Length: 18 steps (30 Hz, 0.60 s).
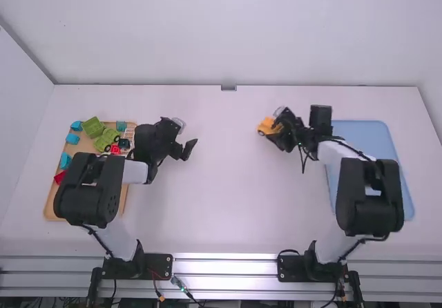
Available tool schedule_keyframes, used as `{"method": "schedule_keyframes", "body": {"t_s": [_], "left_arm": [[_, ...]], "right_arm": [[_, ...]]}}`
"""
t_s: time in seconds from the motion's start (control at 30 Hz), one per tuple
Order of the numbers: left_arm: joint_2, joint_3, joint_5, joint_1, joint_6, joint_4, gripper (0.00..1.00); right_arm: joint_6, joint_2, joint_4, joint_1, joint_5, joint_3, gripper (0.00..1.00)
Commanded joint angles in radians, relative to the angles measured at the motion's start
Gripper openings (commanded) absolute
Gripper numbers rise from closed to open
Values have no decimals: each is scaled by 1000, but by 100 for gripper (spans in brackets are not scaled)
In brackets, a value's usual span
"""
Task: Assemble lego blocks to make yellow taxi
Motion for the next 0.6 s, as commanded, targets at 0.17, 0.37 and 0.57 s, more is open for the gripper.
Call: {"method": "schedule_keyframes", "body": {"t_s": [0.17, 0.37, 0.57], "left_arm": [[-16, -100, -154, -1, -103, 175, 99], [-16, -63, -204, -4, -182, 85, 99], [-16, 53, -192, 0, -182, -159, 99]], "right_arm": [[200, -55, -51, -305, 305, 11, 48], [314, -24, -49, -512, 299, 5, 57], [376, 128, 11, -573, 301, 7, 58]]}}
